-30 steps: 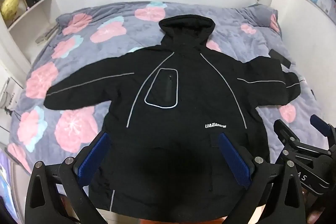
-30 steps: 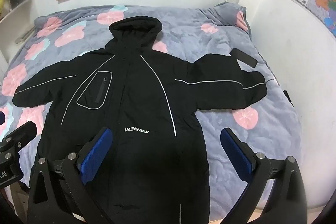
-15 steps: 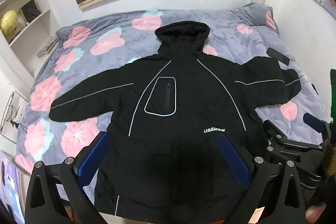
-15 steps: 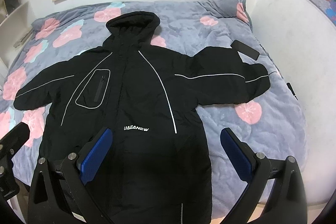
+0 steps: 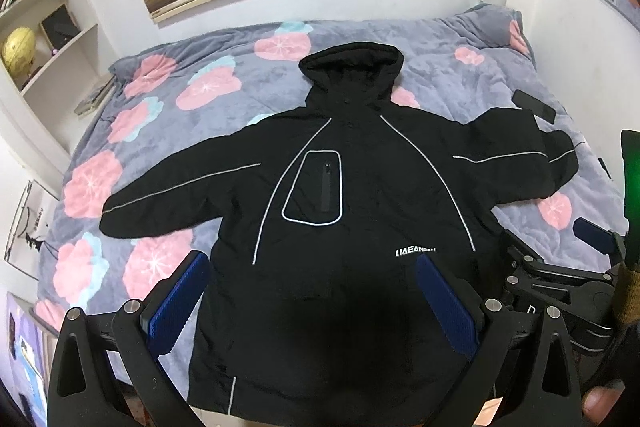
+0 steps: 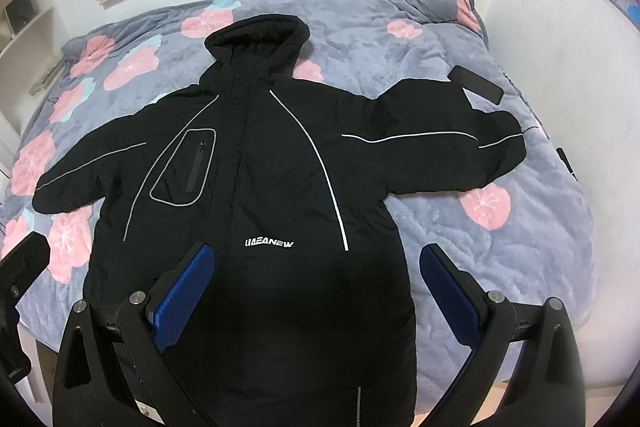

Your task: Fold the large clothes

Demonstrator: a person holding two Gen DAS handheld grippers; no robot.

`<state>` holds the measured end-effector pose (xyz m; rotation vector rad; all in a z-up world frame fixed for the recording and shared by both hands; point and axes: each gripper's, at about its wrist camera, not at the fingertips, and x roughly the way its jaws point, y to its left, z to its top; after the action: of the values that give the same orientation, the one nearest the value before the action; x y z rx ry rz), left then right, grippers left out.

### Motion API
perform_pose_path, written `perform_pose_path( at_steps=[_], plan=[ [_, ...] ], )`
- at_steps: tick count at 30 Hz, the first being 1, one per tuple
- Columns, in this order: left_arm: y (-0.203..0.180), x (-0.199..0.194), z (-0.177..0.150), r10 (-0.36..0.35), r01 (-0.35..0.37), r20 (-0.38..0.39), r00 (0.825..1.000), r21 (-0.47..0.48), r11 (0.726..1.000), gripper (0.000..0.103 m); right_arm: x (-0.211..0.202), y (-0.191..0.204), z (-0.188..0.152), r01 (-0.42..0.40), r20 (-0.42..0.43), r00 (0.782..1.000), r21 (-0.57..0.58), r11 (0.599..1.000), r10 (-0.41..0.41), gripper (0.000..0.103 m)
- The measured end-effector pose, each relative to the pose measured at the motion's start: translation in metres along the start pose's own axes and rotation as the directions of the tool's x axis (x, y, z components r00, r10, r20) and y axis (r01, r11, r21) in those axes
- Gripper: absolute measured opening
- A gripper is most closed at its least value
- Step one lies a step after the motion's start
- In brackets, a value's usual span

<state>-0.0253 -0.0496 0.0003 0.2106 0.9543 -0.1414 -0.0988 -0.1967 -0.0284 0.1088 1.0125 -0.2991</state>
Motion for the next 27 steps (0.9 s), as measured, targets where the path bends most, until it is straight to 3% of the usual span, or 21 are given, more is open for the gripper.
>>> perform_pose_path(
  at_steps=[15,27],
  plan=[
    [0.018,0.006,-0.001,0.015,-0.015,-0.008,1.000,-0.032,0.999,0.103,0.004,0.030,-0.003,-0.009,-0.021,1.000,-0.073,0.997,0.008,0.103],
    [0.020,0.016,0.000,-0.003,0.001,-0.040,0.999,-0.036,0.999,0.103,0.010,0.030,-0.001,-0.018,-0.037,0.999,-0.055,0.998,0.016,0.103]
  ],
)
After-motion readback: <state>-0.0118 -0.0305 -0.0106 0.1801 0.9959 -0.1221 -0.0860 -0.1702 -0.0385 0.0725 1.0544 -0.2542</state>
